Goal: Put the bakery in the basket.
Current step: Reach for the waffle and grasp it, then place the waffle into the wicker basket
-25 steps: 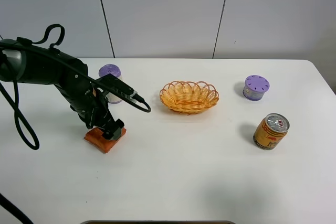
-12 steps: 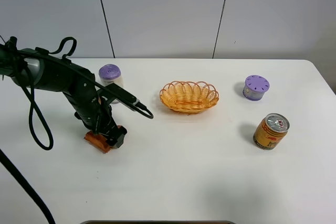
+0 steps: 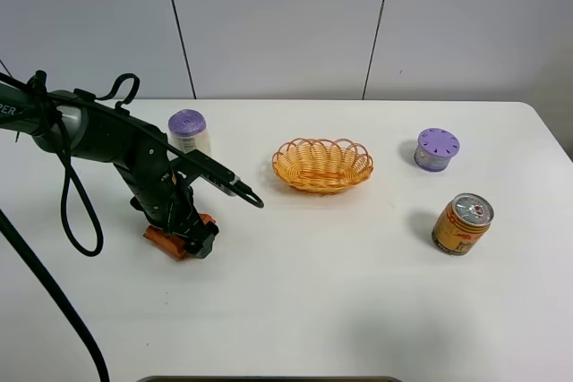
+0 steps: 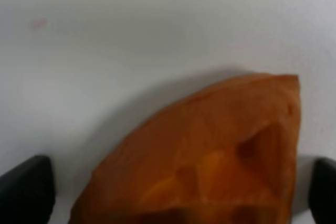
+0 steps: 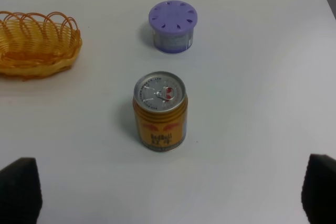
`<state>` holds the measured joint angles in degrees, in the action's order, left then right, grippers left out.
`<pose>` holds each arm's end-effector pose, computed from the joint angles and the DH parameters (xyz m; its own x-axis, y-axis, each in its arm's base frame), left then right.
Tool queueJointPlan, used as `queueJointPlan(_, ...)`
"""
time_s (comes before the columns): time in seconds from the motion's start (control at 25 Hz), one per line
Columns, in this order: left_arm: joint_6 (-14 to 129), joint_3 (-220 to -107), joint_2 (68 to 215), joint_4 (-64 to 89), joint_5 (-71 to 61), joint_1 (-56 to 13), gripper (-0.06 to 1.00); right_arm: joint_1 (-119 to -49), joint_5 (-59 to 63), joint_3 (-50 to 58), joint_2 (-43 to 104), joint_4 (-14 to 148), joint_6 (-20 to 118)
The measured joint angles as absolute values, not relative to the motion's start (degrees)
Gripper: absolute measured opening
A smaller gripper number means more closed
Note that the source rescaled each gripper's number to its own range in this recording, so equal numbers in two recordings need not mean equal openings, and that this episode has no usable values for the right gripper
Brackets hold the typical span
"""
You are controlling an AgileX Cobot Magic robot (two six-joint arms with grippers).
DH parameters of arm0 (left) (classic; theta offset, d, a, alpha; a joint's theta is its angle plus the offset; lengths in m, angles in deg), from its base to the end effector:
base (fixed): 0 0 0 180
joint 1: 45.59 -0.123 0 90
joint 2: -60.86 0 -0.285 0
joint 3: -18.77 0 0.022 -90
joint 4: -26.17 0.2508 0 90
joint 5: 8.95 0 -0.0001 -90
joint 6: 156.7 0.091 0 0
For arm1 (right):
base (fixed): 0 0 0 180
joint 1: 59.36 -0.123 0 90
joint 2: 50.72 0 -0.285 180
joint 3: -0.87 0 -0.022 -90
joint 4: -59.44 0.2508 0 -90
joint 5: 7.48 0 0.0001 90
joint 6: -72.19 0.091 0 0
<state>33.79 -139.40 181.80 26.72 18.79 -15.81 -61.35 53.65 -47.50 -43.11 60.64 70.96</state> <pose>0.2872 -0.1639 0.0913 -0.7459 0.6462 -0.1610 0.6500 0.7591 0.0357 -0.0060 0.0015 0.2778 -0.4547 -0.0272 -0.8902 -0.0562 0.9984 -0.0018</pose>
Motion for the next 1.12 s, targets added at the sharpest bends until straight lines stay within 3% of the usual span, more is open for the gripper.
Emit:
queueJointPlan(0.08, 33.79, -139.4, 181.8, 26.17, 18.72, -15.81, 0.87, -61.35, 53.65, -47.5, -43.11, 60.64, 70.96)
queueJointPlan(0.12, 33.79, -139.4, 181.8, 26.17, 18.65, -15.81, 0.72, -61.35, 53.65, -47.5, -43.11, 60.64, 70.96)
queueJointPlan(0.16, 33.79, -139.4, 181.8, 26.17, 18.52, -15.81, 0.55, -61.35, 53.65, -47.5, -43.11, 60.64, 70.96)
queueJointPlan(0.24, 33.77, -139.4, 181.8, 25.78, 18.39, -15.81, 0.02, -61.35, 53.65, -47.5, -43.11, 60.64, 70.96)
queueJointPlan(1.12, 31.41, -139.37, 180.21, 26.17, 21.25, -15.81, 0.01, -61.35, 53.65, -47.5, -43.11, 60.64, 70.96)
